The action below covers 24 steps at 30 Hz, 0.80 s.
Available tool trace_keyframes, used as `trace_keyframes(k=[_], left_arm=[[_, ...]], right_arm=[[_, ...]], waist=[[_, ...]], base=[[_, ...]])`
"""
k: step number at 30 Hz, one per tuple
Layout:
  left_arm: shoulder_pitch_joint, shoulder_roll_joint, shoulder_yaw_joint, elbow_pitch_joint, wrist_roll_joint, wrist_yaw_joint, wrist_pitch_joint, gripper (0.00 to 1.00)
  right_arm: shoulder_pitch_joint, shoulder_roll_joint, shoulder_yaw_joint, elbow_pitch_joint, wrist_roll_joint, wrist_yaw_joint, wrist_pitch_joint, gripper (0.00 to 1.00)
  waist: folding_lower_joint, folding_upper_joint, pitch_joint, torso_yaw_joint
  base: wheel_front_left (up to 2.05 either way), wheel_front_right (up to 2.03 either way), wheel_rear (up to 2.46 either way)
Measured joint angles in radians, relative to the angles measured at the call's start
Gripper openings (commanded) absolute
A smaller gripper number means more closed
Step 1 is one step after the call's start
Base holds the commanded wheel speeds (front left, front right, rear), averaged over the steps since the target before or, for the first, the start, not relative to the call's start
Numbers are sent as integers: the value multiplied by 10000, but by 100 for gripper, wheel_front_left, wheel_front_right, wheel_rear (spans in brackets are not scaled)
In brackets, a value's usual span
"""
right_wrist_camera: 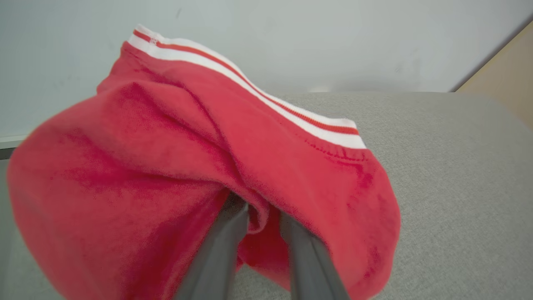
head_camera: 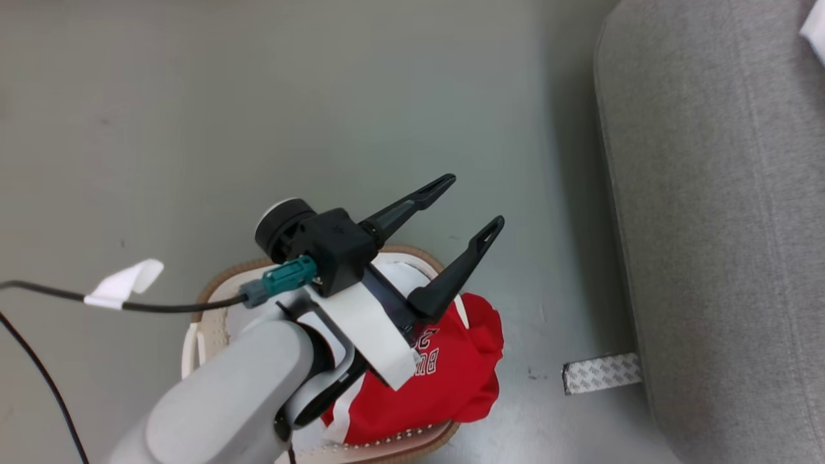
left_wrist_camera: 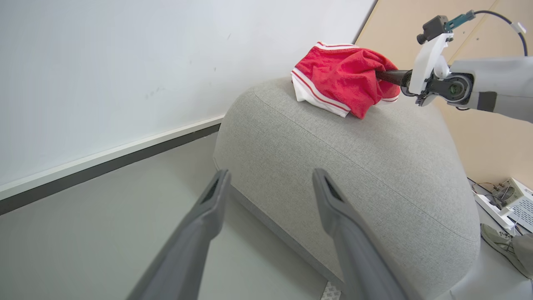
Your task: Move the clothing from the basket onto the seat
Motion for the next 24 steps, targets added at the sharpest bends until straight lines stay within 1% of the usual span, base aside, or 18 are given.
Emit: trace_keyframes(k=[3, 6, 10, 14, 18, 21, 24], left_arm=[[159, -6, 12, 127, -102, 40, -188, 100], [401, -21, 52, 284, -211, 92, -410, 100], [844, -52, 207, 510, -485, 261, -742, 100], [1363, -29, 422, 639, -769, 470, -1095, 100], [1800, 59, 821, 650, -1032, 786, -1425, 100], [2145, 253, 1206, 608, -1243, 1066, -1649, 100], [2554, 414, 1624, 535, -1421, 1419, -1820, 100]], right_arm=[[41, 6, 518, -58, 186, 0, 435, 100], [226, -90, 1120, -395, 464, 2, 817, 100], [552, -539, 1941, -1319, 851, 2, 1164, 100], [757, -982, 2418, -2474, 1327, 0, 1118, 100], [1065, -1218, 2723, -3624, 1730, 0, 963, 100], [1352, -1200, 2832, -4529, 1877, 0, 633, 100], [1750, -957, 2738, -5311, 1935, 0, 305, 100]], waist=[[0, 0, -362, -46], [0, 0, -848, -85], [-1, 0, -1651, -110], [-2, 0, -2552, -93], [-3, 0, -3437, 40], [-4, 0, -4030, 227], [-4, 0, -4534, 485]], base=[[0, 0, 0], [0, 0, 0], [0, 0, 0], [0, 0, 0], [0, 0, 0], [0, 0, 0], [0, 0, 0]])
